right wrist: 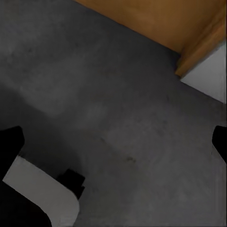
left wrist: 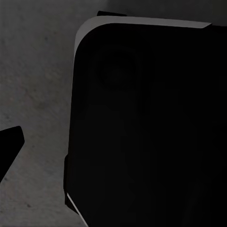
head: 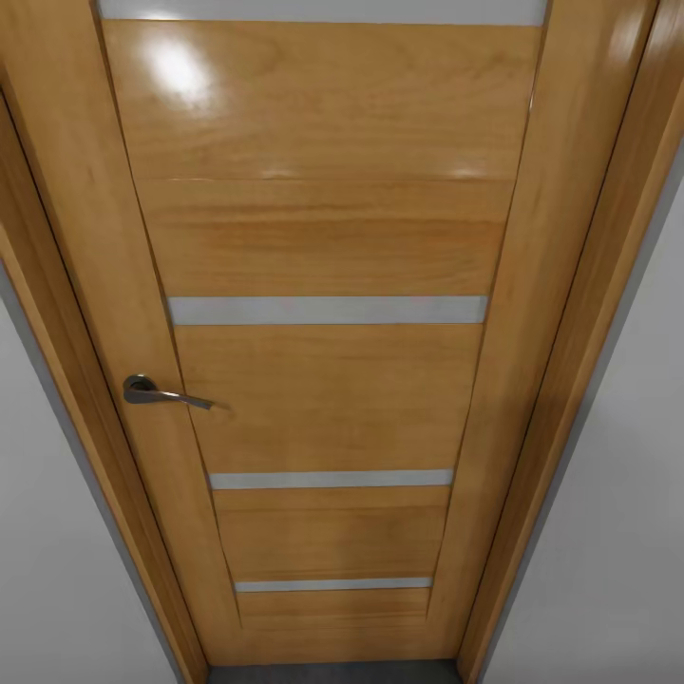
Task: Move the two storage containers from the living room to the garage. In the garage, place one container on the floor and stack the other container on top of it (either order is fine).
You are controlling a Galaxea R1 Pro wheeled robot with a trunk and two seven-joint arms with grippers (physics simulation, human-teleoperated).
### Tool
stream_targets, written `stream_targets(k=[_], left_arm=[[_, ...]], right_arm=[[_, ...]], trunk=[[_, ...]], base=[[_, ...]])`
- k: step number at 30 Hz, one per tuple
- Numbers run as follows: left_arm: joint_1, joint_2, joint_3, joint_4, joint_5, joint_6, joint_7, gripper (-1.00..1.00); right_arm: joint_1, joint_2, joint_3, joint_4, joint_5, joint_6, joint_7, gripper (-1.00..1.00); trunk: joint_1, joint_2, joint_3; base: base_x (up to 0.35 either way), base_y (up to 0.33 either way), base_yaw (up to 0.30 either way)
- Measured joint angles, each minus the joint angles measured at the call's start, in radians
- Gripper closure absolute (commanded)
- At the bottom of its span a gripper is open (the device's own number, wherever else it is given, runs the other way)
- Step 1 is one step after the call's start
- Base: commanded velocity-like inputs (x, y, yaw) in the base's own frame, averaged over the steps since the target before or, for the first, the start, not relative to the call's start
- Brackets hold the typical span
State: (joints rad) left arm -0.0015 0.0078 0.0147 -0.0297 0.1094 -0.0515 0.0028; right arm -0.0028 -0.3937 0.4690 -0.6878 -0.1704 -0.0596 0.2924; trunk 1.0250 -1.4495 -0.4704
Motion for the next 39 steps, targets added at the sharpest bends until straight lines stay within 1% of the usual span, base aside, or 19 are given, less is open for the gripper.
stream_targets(k=[1,4,7,10,13,16,17,19,20,22,26,28,29,31,32,34,36,37,39], left_arm=[[0.000,0.000,0.000,0.000,0.000,0.000,0.000,-1.00],[0.000,0.000,0.000,-0.001,0.000,0.000,0.000,-1.00],[0.000,0.000,0.000,-0.001,0.000,0.000,0.000,-1.00],[0.000,0.000,0.000,-0.001,-0.001,0.000,-0.001,-1.00],[0.000,0.000,0.000,-0.001,-0.001,0.000,-0.001,-1.00],[0.000,0.000,0.000,-0.001,0.000,0.000,-0.001,-1.00],[0.000,0.000,0.000,-0.001,0.000,0.000,-0.001,-1.00],[0.000,0.000,0.000,-0.001,0.000,0.000,-0.001,-1.00],[0.000,0.000,0.000,-0.001,0.000,0.000,-0.001,-1.00],[0.000,0.000,0.000,-0.001,0.000,0.000,-0.001,-1.00],[0.000,0.000,0.000,-0.001,0.000,0.000,-0.001,-1.00],[0.000,0.001,0.000,-0.001,0.000,0.000,-0.001,-1.00],[0.000,0.001,0.000,-0.001,0.000,0.000,-0.001,-1.00],[0.000,0.000,0.000,-0.001,0.000,0.000,-0.001,-1.00],[0.000,0.000,0.000,-0.001,0.000,0.000,-0.001,-1.00],[0.000,0.001,0.000,-0.001,0.000,0.000,-0.001,-1.00],[0.000,0.001,0.000,-0.001,0.000,0.000,-0.001,-1.00],[0.000,0.001,0.000,-0.001,0.000,0.000,-0.001,-1.00],[0.000,0.000,0.000,-0.001,0.000,0.000,-0.001,-1.00]], right_arm=[[-0.001,-0.004,0.000,-0.027,0.000,0.018,0.003,-1.00],[-0.021,-0.015,-0.002,-0.167,-0.001,0.103,0.012,-1.00],[-0.037,-0.018,-0.003,-0.271,-0.001,0.150,0.014,-1.00],[-0.045,-0.019,-0.005,-0.338,-0.001,0.162,0.014,-1.00],[-0.087,-0.017,-0.007,-0.399,-0.002,0.169,0.013,-1.00],[-0.129,-0.010,-0.006,-0.414,-0.004,0.187,0.013,-1.00],[-0.145,-0.007,-0.006,-0.421,-0.011,0.200,0.013,-1.00],[-0.170,-0.005,-0.005,-0.450,-0.040,0.232,0.011,-1.00],[-0.173,-0.004,-0.005,-0.462,-0.048,0.241,0.010,-1.00],[-0.182,-0.003,-0.004,-0.517,-0.073,0.269,0.005,-1.00],[-0.187,-0.002,-0.004,-0.615,-0.086,0.306,-0.007,-1.00],[-0.188,-0.001,-0.005,-0.681,-0.090,0.346,-0.025,-1.00],[-0.188,0.000,-0.005,-0.698,-0.091,0.357,-0.031,-1.00],[-0.188,0.017,-0.005,-0.757,-0.093,0.396,-0.053,-1.00],[-0.188,0.024,-0.005,-0.770,-0.093,0.403,-0.059,-1.00],[-0.189,0.050,-0.004,-0.811,-0.094,0.429,-0.077,-1.00],[-0.189,0.071,-0.004,-0.841,-0.093,0.454,-0.097,-1.00],[-0.190,0.076,-0.004,-0.848,-0.093,0.460,-0.102,-1.00],[-0.203,0.095,-0.003,-0.863,-0.093,0.475,-0.123,-1.00]], trunk=[[0.000,0.000,0.000],[0.000,0.000,0.000],[0.000,0.000,0.000],[0.000,0.000,0.000],[0.000,0.000,0.000],[0.000,0.000,0.000],[0.000,0.000,0.000],[0.000,0.000,0.000],[0.000,0.000,0.000],[0.000,0.000,0.000],[0.000,0.000,0.000],[0.000,0.000,0.000],[0.000,0.000,0.000],[0.000,0.000,0.000],[0.000,0.000,0.000],[0.000,0.000,0.000],[0.000,0.000,0.000],[0.000,0.000,0.000],[0.000,0.000,0.000]], base=[[0.000,0.000,0.000],[0.000,0.000,0.000],[0.000,0.000,0.000],[0.000,0.000,0.000],[0.000,0.000,0.000],[0.000,0.000,0.000],[0.000,0.000,0.000],[0.000,0.000,0.000],[0.000,0.000,0.000],[0.000,0.000,0.000],[0.000,0.000,0.000],[0.000,0.000,0.000],[0.000,0.000,0.000],[0.000,0.000,0.000],[0.000,0.000,0.000],[0.000,0.000,0.000],[0.000,0.000,0.000],[0.000,0.000,0.000],[0.000,0.000,0.000]])
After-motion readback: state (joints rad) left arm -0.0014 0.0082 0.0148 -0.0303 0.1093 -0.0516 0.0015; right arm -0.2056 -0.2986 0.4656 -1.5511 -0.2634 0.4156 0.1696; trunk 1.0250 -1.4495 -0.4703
